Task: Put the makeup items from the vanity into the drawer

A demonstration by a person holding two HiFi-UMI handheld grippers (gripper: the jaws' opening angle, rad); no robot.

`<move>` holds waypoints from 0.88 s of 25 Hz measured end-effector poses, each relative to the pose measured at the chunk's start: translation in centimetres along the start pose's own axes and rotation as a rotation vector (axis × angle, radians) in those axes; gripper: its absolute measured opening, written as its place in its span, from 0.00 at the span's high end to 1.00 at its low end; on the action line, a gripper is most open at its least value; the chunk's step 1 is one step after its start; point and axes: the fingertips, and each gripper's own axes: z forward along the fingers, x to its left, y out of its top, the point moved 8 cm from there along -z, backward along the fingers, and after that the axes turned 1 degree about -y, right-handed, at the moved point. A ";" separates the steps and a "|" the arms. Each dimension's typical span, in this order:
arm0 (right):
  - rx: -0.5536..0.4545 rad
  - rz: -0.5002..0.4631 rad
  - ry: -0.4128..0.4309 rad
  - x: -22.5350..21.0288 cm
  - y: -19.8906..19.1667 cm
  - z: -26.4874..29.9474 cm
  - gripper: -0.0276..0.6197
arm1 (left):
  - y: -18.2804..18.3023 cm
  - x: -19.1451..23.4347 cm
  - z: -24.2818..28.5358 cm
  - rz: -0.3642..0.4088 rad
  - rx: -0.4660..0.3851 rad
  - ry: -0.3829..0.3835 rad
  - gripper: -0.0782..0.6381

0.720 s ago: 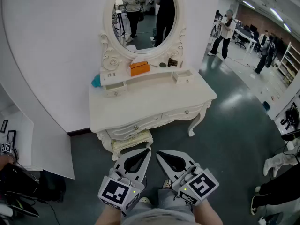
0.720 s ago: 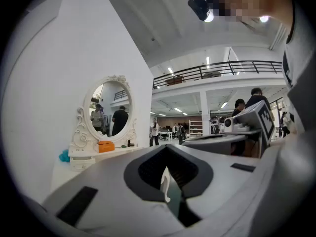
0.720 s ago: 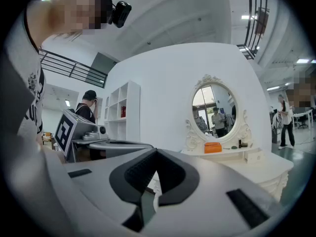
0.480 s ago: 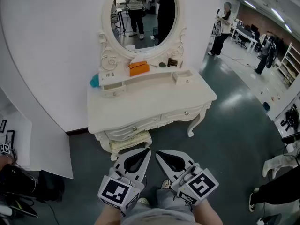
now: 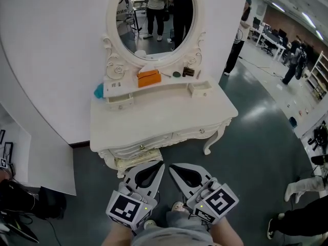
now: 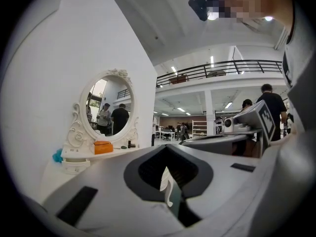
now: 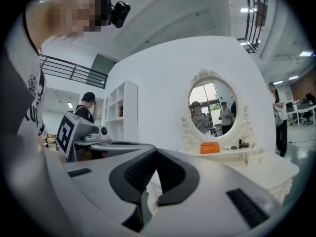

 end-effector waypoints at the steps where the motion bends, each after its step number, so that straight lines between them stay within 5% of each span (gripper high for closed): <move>1: -0.002 -0.001 -0.004 -0.8 0.1 0.1 0.94 | 0.1 0.0 0.6 -0.016 0.014 0.005 0.88; 22: 0.007 -0.002 0.104 -14.7 1.1 -0.9 0.94 | 0.8 -1.4 13.8 0.028 -0.019 0.097 0.87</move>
